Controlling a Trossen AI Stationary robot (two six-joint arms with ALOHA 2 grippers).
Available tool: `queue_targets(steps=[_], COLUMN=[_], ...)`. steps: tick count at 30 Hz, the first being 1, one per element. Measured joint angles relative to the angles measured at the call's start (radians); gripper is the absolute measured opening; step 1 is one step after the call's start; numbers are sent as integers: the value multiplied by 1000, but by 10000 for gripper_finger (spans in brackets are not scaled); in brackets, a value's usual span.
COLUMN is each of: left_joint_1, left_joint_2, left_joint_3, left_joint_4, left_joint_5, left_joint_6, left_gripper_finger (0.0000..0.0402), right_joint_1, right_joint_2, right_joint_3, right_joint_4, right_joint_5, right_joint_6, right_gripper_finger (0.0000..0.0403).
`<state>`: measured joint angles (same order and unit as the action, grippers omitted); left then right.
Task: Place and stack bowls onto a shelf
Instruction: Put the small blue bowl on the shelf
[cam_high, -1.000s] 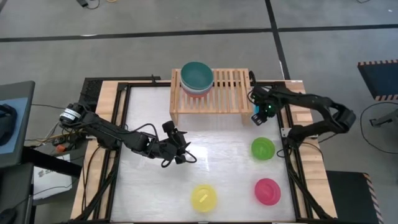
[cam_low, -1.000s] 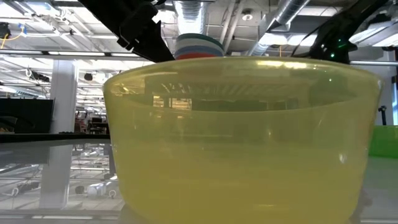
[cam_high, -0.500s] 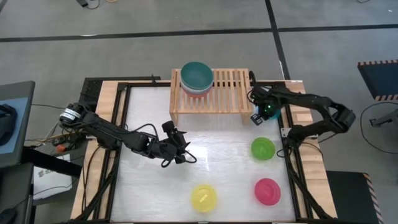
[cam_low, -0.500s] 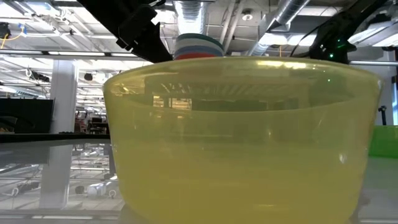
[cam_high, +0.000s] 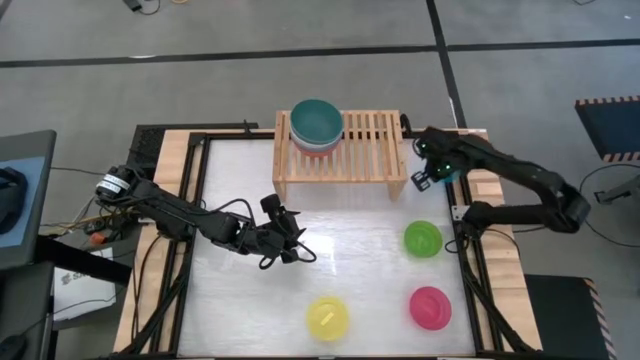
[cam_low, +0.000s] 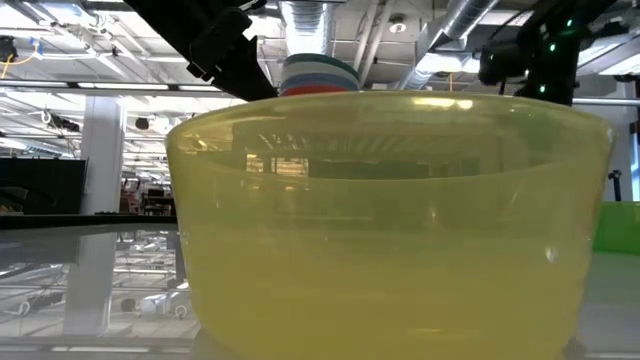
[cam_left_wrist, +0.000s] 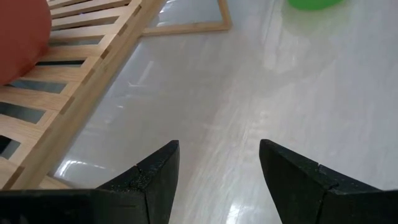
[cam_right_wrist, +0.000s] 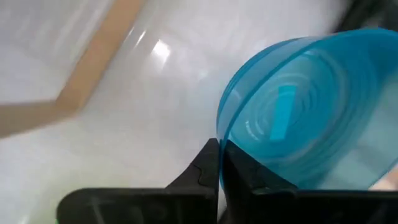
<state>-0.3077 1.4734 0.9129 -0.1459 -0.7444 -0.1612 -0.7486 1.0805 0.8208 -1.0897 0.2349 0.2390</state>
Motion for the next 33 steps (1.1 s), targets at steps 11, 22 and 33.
queue_targets(steps=[11,22,33], left_joint_1=[60,68,58], left_joint_2=[0,0,0], left_joint_3=[0,0,0], left_joint_4=[6,24,-23], left_joint_5=[82,96,113], left_joint_6=[-36,-34,-37], left_gripper_finger=[210,210,210], right_joint_1=[89,384,433], right_joint_2=[-51,113,388], right_joint_3=[312,487,598], right_joint_4=[-16,141,24], right_joint_5=[82,79,82], right_joint_6=[-132,-281,-412], right_gripper_finger=[28,27,46])
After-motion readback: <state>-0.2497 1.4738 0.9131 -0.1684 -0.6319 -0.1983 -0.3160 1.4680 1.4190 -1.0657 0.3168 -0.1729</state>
